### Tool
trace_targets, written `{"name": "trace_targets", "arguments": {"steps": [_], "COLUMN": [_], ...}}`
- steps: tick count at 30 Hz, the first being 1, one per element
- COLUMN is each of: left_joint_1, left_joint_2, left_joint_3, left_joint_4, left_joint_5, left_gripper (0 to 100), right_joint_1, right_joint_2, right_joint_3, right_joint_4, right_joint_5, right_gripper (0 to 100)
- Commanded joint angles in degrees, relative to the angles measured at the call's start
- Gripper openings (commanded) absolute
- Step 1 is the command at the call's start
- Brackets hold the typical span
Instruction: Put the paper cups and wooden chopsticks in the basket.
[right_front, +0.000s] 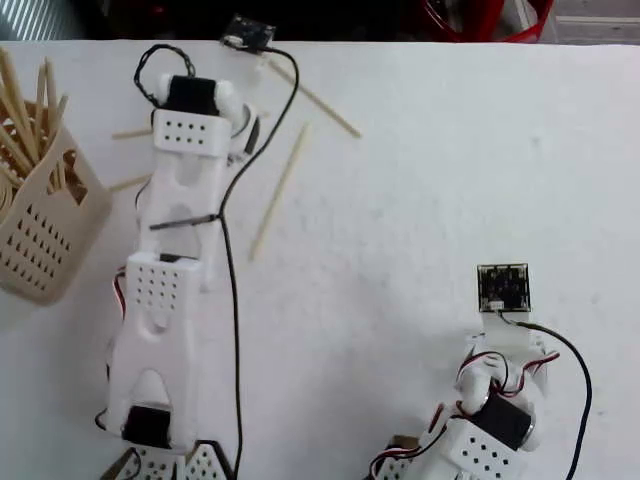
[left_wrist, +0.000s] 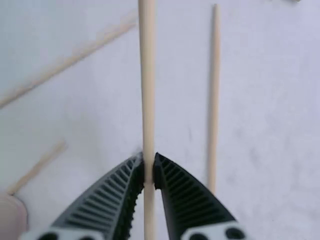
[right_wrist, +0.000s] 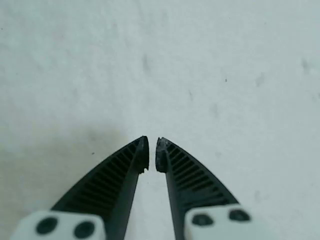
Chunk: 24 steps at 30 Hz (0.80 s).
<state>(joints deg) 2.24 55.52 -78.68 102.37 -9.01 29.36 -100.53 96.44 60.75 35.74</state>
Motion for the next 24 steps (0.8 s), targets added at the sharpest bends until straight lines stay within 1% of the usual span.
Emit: {"name": "trace_targets", "arguments": {"steps": [1,3,7,13,15,17,19,22,24], "left_joint_1": [0.57,0.75,1.27,3.38,3.56,2.15,-1.10,-7.16,-10.86], "left_joint_2": [-2.86,-6.29,-17.45,-42.15,-50.86,-58.86,-65.63,-72.84,-76.35], "left_joint_3": [-2.29,2.20,16.62,36.57,42.29,47.12,50.99,55.30,57.76], "left_joint_4": [0.26,0.26,0.26,0.18,-0.79,-3.16,-7.03,-14.86,-21.54], "left_joint_5": [0.35,0.44,0.44,-0.26,-2.29,-3.69,-4.13,-4.13,-3.96], "left_gripper": [2,2,2,2,2,2,2,2,2], "right_joint_1": [0.57,0.57,0.57,0.57,0.57,0.57,0.57,0.57,0.57], "right_joint_2": [-0.04,-0.04,-0.04,-0.04,-0.04,-0.04,-0.04,-0.04,-0.04], "right_joint_3": [0.53,0.53,0.53,0.53,0.53,0.53,0.53,0.53,0.53], "right_joint_4": [0.22,0.22,0.22,0.22,0.22,0.22,0.22,0.31,0.31], "right_joint_5": [-0.09,-0.09,-0.09,-0.09,-0.09,-0.09,-0.09,-0.09,-0.09], "right_gripper": [4.5,4.5,4.5,4.5,4.5,4.5,4.5,4.5,4.5]}}
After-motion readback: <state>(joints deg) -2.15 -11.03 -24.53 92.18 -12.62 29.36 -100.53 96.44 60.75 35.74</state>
